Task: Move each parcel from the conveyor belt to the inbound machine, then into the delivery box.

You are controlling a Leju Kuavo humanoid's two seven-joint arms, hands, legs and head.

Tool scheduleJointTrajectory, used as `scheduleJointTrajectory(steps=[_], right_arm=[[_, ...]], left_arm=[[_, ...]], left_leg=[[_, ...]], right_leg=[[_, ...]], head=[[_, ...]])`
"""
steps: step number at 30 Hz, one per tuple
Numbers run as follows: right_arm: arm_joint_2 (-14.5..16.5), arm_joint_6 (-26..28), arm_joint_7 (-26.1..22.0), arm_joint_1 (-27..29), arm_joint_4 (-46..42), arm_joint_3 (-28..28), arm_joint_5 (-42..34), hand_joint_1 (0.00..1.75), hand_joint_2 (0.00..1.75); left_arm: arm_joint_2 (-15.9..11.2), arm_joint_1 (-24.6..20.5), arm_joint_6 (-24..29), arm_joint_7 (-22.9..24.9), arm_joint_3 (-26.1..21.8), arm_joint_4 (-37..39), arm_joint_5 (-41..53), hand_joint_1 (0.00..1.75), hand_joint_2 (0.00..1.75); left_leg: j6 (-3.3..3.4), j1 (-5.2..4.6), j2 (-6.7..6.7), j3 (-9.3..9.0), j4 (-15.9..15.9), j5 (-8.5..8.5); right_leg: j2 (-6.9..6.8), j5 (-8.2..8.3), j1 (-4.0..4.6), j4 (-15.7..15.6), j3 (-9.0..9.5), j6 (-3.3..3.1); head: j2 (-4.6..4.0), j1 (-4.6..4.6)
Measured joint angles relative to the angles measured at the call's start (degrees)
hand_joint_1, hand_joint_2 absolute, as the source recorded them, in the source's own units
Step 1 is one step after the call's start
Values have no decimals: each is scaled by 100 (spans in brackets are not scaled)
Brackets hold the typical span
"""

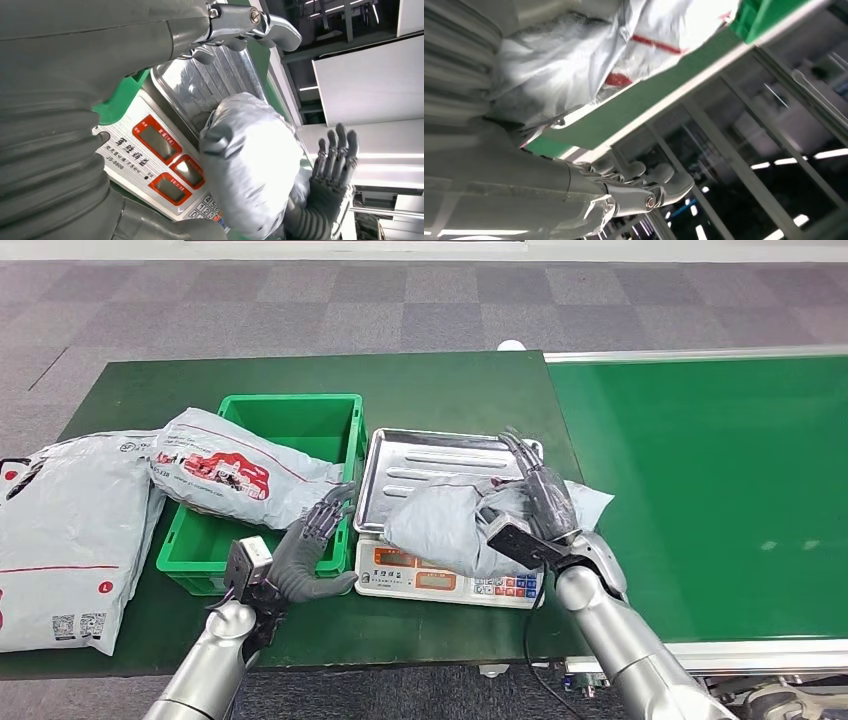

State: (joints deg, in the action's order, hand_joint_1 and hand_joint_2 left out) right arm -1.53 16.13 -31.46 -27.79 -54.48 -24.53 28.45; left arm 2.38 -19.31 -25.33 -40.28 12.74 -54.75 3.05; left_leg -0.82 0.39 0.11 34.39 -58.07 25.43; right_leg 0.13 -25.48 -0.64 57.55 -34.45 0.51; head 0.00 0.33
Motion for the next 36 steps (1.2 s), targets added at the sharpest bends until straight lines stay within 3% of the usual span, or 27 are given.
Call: scheduleJointTrajectory(steps=[10, 26, 32, 36], right_arm=[[-10, 570, -90, 351, -649, 385, -140, 0, 175], [-80, 728, -232, 605, -1154, 671, -368, 0, 175], [-189, 355, -404, 1008, -1821, 1107, -1119, 0, 175], [-195, 126, -507, 1292, -2205, 1480, -1231, 0, 175]], left_arm=[[-2, 34, 47, 0, -13, -32, 1, 0, 175], [-9, 43, 58, 0, -22, -52, 1, 0, 175], [-31, 82, 78, -1, -110, -98, -20, 0, 175], [-24, 213, 150, 0, -322, -346, -158, 0, 175]], left_leg=[[1, 0, -5, 3, 0, 0], [1, 0, -9, 6, 0, 0], [3, 0, -12, 7, 0, 2], [3, 0, -10, 10, 0, 3]], right_leg=[[-3, 0, -3, 0, -1, 0], [-8, 0, -3, 0, -2, 1], [-11, -2, -6, -1, -2, 2], [-9, -2, -4, -1, -8, 1]], head=[[0, 0], [0, 0], [0, 0], [0, 0]])
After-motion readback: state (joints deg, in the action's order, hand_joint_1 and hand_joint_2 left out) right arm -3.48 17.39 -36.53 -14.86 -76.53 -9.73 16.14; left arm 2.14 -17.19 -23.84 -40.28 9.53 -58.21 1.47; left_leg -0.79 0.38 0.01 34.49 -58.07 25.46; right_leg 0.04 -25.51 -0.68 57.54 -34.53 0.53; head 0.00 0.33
